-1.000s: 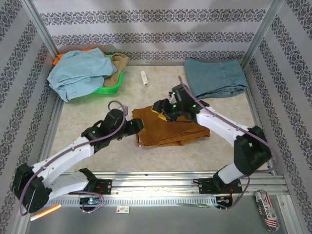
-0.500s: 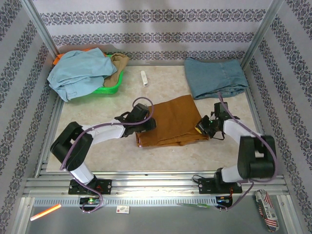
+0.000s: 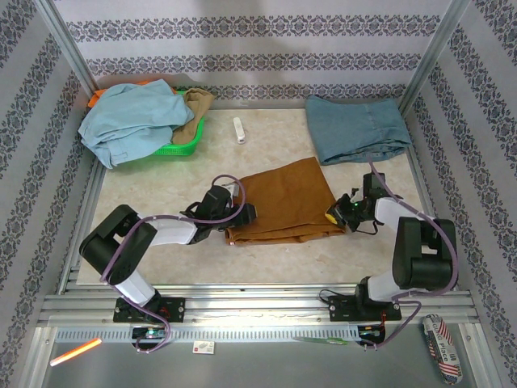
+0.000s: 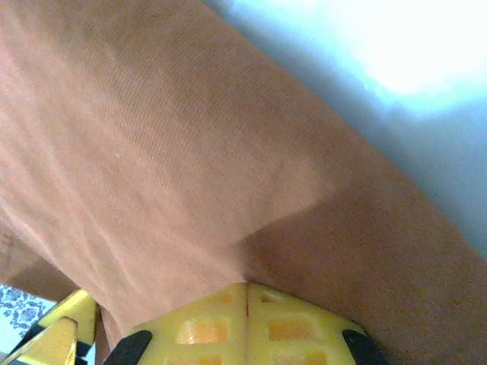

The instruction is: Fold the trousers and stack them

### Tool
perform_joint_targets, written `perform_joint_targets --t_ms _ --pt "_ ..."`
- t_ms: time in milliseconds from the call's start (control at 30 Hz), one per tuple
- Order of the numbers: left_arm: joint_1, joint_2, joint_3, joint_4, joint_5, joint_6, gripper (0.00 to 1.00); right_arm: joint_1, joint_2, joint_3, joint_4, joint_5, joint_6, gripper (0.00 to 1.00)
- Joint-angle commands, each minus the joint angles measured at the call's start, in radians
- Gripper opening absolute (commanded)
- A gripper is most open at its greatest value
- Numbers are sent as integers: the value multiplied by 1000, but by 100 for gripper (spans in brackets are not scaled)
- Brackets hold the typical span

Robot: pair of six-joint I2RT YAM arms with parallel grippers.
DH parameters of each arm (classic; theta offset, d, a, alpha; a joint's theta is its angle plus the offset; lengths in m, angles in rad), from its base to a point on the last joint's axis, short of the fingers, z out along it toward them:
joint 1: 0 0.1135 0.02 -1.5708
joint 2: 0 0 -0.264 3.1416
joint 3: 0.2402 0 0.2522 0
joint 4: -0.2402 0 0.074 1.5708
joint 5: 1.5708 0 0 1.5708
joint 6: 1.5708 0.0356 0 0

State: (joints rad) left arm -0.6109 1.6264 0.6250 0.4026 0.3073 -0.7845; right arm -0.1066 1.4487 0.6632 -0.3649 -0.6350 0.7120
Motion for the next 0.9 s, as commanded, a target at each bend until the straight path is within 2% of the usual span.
perform_joint_targets --t_ms 0,167,267,333,467,633,733,867 --pt "20 -13 -20 -153 47 60 57 29 -136 25 -121 14 -46 5" --pt "20 -110 16 -235 50 71 65 114 -311 7 -155 40 23 6" --pt "20 -152 16 -258 25 68 66 205 -278 -18 -117 74 53 6" --pt "20 -168 2 -264 9 63 67 228 -215 -40 -80 67 64 4" --pt "20 -191 -49 -240 12 39 67 231 -117 -97 -14 62 69 2" --pt "20 -186 -150 -171 -8 1 66 204 -100 -105 -36 73 42 2" --pt "20 -181 -195 -141 -17 -11 66 189 -142 -51 -99 78 9 2" --pt "20 -200 -227 -173 -52 10 66 195 -200 95 -213 155 -37 7"
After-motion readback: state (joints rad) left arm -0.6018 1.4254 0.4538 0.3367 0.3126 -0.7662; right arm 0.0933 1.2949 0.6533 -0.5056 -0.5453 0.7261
